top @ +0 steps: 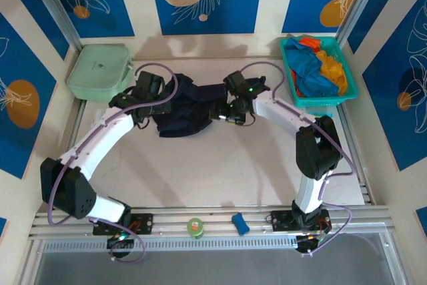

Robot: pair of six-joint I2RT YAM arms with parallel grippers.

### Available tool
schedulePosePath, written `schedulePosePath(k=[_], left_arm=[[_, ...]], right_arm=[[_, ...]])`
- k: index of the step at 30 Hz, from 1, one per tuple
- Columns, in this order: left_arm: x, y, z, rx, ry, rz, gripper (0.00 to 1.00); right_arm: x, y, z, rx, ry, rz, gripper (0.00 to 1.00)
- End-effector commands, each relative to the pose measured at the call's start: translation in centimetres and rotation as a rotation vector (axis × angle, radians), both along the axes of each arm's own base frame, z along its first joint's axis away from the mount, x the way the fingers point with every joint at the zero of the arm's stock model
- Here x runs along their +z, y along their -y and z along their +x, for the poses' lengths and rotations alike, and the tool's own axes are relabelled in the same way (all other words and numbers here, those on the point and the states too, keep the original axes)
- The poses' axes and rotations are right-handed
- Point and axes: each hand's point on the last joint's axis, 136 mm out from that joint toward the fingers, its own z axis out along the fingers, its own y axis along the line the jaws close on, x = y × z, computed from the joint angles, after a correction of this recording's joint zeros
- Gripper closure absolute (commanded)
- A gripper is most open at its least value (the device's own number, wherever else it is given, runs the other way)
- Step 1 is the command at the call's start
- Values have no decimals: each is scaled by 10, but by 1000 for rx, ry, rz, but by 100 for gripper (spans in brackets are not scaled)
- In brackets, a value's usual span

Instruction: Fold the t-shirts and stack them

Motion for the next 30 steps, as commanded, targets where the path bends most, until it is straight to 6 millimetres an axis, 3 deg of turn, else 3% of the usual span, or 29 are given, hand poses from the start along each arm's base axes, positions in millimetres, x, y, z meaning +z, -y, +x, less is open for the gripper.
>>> schedulePosePath(k=[1, 9, 15, 22, 26, 30], left_arm=[[2, -5, -15, 27, -9, -49, 0], [0, -10, -32, 26, -3, -75, 1], [0, -10, -36, 19, -5, -82, 0], [-3, -7, -36, 13, -8, -97, 0], [-4, -5, -35, 12, -10, -103, 0], [-5, -6, -37, 15, -16, -102, 0]], right_arm=[[4, -40, -1, -124, -69, 184, 32], [-32, -72, 4, -218, -109, 184, 30], [-65, -73, 11, -271, -145, 126, 35], [-77, -71, 32, -292, -93, 68, 40], [-82, -72, 39, -297, -94, 65, 56], [-82, -67, 39, -300, -87, 55, 91]])
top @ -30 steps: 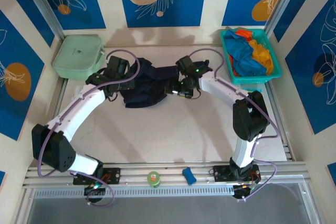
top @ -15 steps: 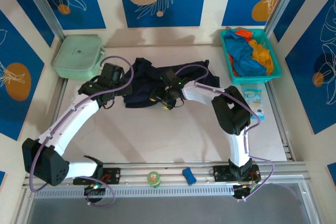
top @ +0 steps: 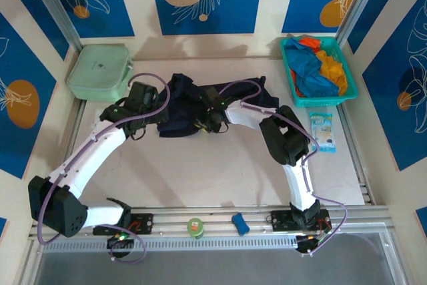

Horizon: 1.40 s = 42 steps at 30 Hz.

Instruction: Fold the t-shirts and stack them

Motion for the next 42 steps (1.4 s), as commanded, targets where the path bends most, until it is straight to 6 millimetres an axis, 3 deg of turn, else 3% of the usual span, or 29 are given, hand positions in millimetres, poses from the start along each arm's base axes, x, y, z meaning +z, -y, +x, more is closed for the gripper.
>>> schedulePosePath(k=[1, 5, 11, 15, 19, 27, 31, 38, 42], left_arm=[[2, -3, -5, 14, -3, -20, 0], [1, -5, -8, 19, -6, -21, 0], [-9, -10, -11, 48, -27, -10, 0], [-18, -8, -11, 56, -43, -17, 5], [-24, -4, -9, 51, -54, -33, 12], [-32, 9, -2, 19, -76, -75, 14], [-37, 21, 4, -20, -103, -95, 11], [-43, 42, 22, -67, -126, -99, 7], [-45, 45, 52, -53, -121, -35, 0]], right_arm=[[-2, 8, 3, -12, 7, -34, 99], [21, 20, 1, 11, 73, -61, 100], [87, 52, -11, 92, 236, -130, 100], [121, 88, -31, 137, 290, -209, 100], [133, 130, -55, 151, 277, -211, 100], [131, 207, -103, 120, 161, -171, 100], [117, 236, -117, 87, 97, -216, 100], [73, 271, -116, 31, -14, -342, 100], [57, 280, -111, 19, -50, -388, 100]])
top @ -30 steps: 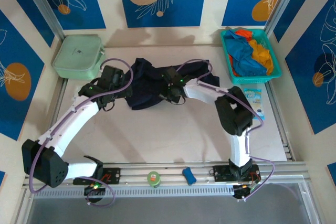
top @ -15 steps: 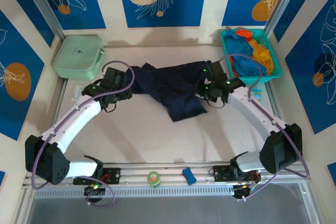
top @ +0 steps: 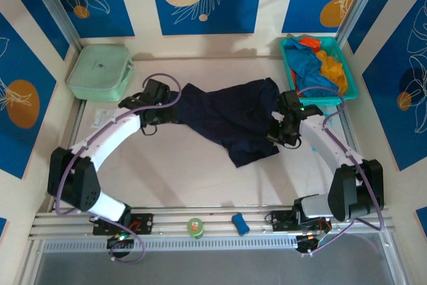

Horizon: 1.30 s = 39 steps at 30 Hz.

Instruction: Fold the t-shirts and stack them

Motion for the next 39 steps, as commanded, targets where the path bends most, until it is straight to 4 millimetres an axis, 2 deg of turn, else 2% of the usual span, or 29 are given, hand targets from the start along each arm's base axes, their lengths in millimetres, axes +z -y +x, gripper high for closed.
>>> schedulePosePath(k=[1, 6, 9, 11, 14, 19, 22, 23, 24, 26, 28, 29, 31, 35, 39], left_arm=[[9, 7, 34, -4, 47, 45, 0], [7, 7, 93, 34, 65, 62, 0], [-13, 9, 127, 43, 18, 51, 0], [-33, 11, 142, 41, -25, 43, 0], [-57, 14, 155, 36, -70, 41, 0], [-74, 14, 163, 41, -87, 36, 1], [-76, 17, 167, 38, -78, 6, 19], [-73, 19, 168, 35, -68, -6, 32], [-70, 21, 169, 30, -55, -16, 50], [-61, 23, 171, 26, -26, -34, 74], [-50, 24, 174, 21, 2, -42, 94], [-42, 25, 176, 15, 22, -45, 100], [-27, 27, 179, 1, 60, -54, 100], [20, 33, 185, -60, 157, -73, 100], [66, 35, 169, -125, 247, -63, 100]], right_arm=[[-12, 11, 1, 4, -25, -59, 100], [-9, 7, 10, 11, -9, -40, 100], [-2, 5, 15, 21, 9, -35, 100], [2, 4, 18, 28, 20, -34, 100], [6, 3, 22, 32, 28, -28, 100], [4, 1, 25, 40, 21, -22, 100], [1, 0, 26, 43, 11, -16, 100], [0, -1, 25, 44, 6, -14, 100], [-1, -1, 25, 41, 6, -11, 100], [-1, -1, 25, 41, 5, -8, 100], [-1, -2, 24, 43, 4, -3, 100], [-1, -3, 24, 45, 4, -1, 100], [-1, -2, 23, 44, 4, -2, 100], [-2, -1, 21, 45, 1, -8, 100], [-6, 0, 20, 36, -4, -7, 100]])
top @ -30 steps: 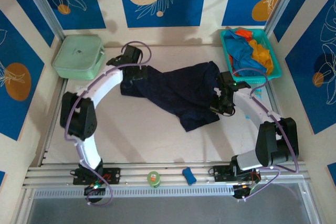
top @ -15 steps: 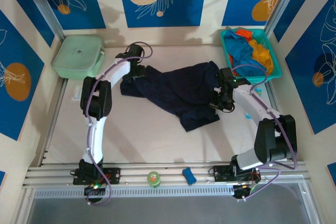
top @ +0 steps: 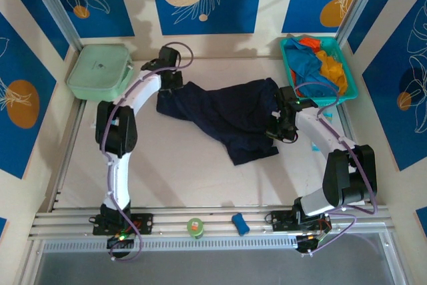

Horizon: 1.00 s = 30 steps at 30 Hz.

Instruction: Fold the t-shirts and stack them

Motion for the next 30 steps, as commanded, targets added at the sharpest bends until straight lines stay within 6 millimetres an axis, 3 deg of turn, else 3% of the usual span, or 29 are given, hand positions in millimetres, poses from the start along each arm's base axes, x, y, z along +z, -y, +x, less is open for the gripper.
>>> schedulePosePath(k=[1, 5, 10, 11, 15, 17, 19, 22, 26, 30], left_arm=[[85, 4, -10, -76, 188, -23, 100], [89, 4, -65, -107, 208, -16, 100], [48, 10, -148, -109, 136, -15, 99], [36, 13, -166, -111, 113, -22, 94], [-11, 24, -222, -94, 7, -41, 41], [-26, 25, -240, -83, -35, -35, 25], [-30, 22, -250, -69, -55, -17, 19], [-21, 15, -252, -49, -46, 12, 16], [0, 17, -240, -47, -20, 48, 13], [5, 35, -220, -68, -28, 55, 11]], right_arm=[[-1, -2, -2, 8, -2, 20, 100], [-7, -4, -1, 6, -11, 28, 100], [-12, -7, 4, 12, -21, 40, 100], [-13, -9, 5, 16, -22, 42, 100], [-13, -12, 8, 24, -25, 50, 100], [-13, -14, 7, 29, -24, 51, 100], [-14, -16, 5, 34, -28, 50, 100], [-16, -17, 2, 37, -33, 50, 100], [-18, -16, -2, 38, -37, 50, 100], [-18, -17, -4, 39, -39, 53, 100]])
